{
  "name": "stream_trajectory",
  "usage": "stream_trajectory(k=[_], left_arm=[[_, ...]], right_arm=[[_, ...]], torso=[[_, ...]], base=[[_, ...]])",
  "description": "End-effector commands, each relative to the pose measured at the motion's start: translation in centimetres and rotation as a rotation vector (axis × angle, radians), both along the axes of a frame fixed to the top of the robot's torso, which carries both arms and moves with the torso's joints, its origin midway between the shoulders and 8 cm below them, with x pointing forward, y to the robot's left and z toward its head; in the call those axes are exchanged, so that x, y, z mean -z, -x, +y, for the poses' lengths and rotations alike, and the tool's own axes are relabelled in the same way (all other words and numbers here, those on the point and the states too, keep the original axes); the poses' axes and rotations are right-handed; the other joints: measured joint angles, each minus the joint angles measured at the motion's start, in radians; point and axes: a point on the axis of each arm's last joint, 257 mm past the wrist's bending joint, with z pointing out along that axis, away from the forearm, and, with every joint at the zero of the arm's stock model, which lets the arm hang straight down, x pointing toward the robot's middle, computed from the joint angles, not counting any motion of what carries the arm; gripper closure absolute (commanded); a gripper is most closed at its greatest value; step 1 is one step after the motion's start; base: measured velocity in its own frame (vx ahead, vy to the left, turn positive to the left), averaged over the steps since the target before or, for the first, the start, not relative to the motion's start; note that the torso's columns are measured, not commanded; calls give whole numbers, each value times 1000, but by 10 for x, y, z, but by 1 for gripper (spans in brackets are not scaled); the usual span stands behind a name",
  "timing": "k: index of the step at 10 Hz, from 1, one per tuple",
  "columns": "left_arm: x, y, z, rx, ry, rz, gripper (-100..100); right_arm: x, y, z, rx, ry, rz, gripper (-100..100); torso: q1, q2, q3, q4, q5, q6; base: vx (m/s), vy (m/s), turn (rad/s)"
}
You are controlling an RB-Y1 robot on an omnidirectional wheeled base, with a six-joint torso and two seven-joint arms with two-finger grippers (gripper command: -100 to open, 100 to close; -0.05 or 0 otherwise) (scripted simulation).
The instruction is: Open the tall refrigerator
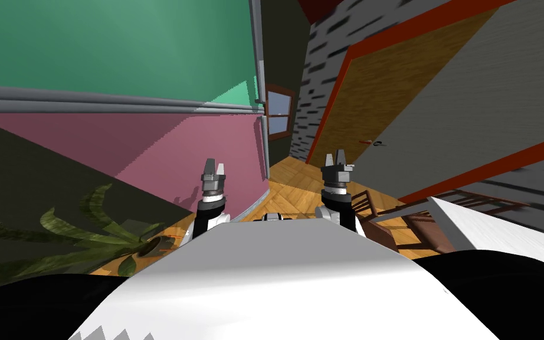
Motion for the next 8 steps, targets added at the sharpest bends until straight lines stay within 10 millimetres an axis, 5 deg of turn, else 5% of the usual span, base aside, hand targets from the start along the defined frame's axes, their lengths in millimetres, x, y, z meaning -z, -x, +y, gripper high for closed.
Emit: stream_trajectory(k=[1, 8], left_arm=[[5, -7, -2, 21, -47, 49, -100], [15, -25, 1, 36, -124, 181, -100]], right_arm=[[0, 0, 0, 0, 0, 0, 0], [0, 0, 0, 0, 0, 0, 0]], torso=[[0, 1, 0, 0, 0, 0], [0, 1, 1, 0, 0, 0]], base=[[46, -13, -71], [66, -22, -74]])
